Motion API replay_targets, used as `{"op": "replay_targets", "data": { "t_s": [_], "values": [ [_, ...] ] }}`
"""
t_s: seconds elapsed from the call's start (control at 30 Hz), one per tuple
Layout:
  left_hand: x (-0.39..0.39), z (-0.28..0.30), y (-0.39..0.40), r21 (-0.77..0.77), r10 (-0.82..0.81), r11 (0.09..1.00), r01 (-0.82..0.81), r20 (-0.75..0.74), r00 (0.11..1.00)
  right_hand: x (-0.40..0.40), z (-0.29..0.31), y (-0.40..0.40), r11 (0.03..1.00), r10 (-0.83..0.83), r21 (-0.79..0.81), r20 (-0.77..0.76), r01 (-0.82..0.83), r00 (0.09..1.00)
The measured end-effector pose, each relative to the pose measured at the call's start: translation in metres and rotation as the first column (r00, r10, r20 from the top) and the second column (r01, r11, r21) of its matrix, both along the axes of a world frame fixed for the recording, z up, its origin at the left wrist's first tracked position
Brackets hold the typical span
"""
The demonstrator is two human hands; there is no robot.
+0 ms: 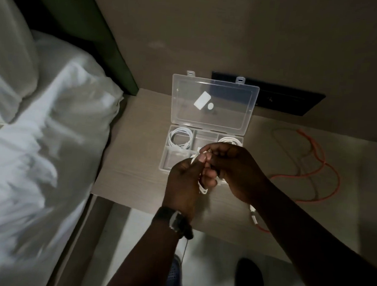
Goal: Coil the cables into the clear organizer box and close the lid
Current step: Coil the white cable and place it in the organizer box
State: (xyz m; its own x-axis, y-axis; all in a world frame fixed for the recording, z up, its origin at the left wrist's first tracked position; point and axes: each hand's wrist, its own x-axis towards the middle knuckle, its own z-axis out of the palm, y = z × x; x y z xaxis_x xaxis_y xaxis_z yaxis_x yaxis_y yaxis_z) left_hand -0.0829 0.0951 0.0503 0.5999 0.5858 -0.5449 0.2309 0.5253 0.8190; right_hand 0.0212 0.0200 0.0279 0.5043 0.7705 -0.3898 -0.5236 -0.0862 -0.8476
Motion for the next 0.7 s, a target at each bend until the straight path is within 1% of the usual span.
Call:
{"op": "replay_targets", "data": {
  "t_s": [0.07, 0.13, 0.23, 0.33, 0.37, 0.4, 0.47, 0.53, 0.63, 0.7],
  "values": [
    [0.008, -0.004, 0.004, 0.074, 0.092, 0.993, -0.089, -0.041, 0.995, 0.005, -0.003, 0.015, 1.0, 0.021, -0.012, 0.054, -0.021, 0.998],
    [0.019, -0.006, 0.009, 0.081, 0.186, 0.98, -0.183, -0.032, 0.982, 0.01, -0.006, 0.028, 1.0, 0.018, -0.024, 0.092, -0.016, 0.996],
    [0.037, -0.014, 0.016, 0.148, 0.265, 0.957, -0.249, -0.093, 0.96, 0.019, -0.01, 0.044, 1.0, 0.003, -0.009, 0.135, -0.001, 0.991],
    [0.043, -0.022, 0.03, 0.128, 0.401, 0.912, -0.389, -0.088, 0.912, 0.031, -0.019, 0.051, 0.998, -0.044, -0.03, 0.19, 0.05, 0.981],
    [0.04, -0.028, 0.037, 0.123, 0.41, 0.909, -0.398, -0.09, 0.908, 0.035, -0.021, 0.05, 0.996, -0.059, -0.047, 0.202, 0.07, 0.978],
    [0.036, -0.034, 0.044, 0.156, 0.367, 0.924, -0.35, -0.093, 0.926, 0.038, -0.023, 0.049, 0.995, -0.056, -0.063, 0.218, 0.072, 0.974],
    [0.026, -0.047, 0.053, 0.244, 0.217, 0.951, -0.188, -0.097, 0.971, 0.038, -0.028, 0.048, 0.994, -0.036, -0.092, 0.259, 0.062, 0.965],
    [0.02, -0.054, 0.055, 0.307, 0.132, 0.947, -0.097, -0.097, 0.986, 0.034, -0.035, 0.049, 0.986, -0.093, -0.106, 0.27, 0.125, 0.958],
    [0.029, -0.058, 0.059, 0.439, 0.036, 0.898, 0.009, -0.095, 0.995, 0.036, -0.043, 0.053, 0.949, -0.22, -0.16, 0.277, 0.271, 0.935],
    [0.043, -0.061, 0.062, 0.567, -0.046, 0.816, 0.113, -0.132, 0.99, 0.044, -0.047, 0.054, 0.914, -0.274, -0.208, 0.316, 0.348, 0.908]
  ]
}}
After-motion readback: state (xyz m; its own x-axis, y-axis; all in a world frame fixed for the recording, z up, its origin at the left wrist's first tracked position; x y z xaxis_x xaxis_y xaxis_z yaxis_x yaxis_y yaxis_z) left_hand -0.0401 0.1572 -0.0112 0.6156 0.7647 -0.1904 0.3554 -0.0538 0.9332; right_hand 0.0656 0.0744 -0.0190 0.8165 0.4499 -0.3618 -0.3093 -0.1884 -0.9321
